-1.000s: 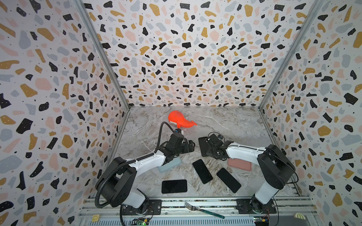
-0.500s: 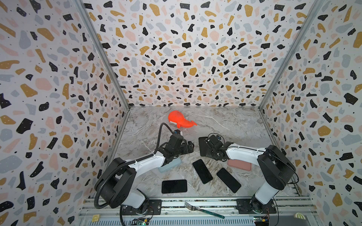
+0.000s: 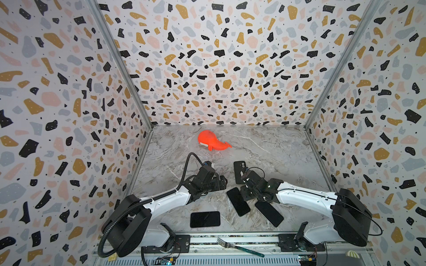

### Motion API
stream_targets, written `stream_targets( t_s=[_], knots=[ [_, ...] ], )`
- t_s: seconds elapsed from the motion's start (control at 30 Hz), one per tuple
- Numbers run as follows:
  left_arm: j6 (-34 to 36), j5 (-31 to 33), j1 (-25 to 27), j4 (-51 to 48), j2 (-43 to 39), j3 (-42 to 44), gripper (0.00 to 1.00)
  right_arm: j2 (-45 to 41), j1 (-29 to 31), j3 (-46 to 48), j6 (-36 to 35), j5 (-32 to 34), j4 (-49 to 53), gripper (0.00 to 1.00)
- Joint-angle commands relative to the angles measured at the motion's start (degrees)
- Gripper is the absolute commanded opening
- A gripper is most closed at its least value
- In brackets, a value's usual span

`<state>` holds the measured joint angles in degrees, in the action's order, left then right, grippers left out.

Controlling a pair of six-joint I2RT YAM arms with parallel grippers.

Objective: Put the phone into the phone case

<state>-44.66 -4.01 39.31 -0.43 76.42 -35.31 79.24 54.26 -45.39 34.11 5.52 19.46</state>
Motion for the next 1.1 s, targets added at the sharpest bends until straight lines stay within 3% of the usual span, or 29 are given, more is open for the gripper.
stream_targets(
  t_s=[0.0,0.33,0.87,1.07],
  knots=[
    [-0.3,-1.5,0.2,-1.0,-1.8,0.3,0.96,-2.6,2.6,1.5,-2.4,-0.5,2.4,0.5],
    [1.5,-6.5,0.2,-2.9,-3.2,0.5,0.96,-2.0,9.3,2.8,-1.3,1.5,4.5,0.73],
    [2.7,-6.5,0.2,-5.1,-2.2,-0.2,0.98,3.4,12.1,2.9,-0.7,1.5,4.2,0.82],
    [2.8,-6.6,0.2,-4.9,-1.9,-0.2,0.99,5.6,12.2,2.8,-0.4,1.9,3.9,0.91]
  ],
)
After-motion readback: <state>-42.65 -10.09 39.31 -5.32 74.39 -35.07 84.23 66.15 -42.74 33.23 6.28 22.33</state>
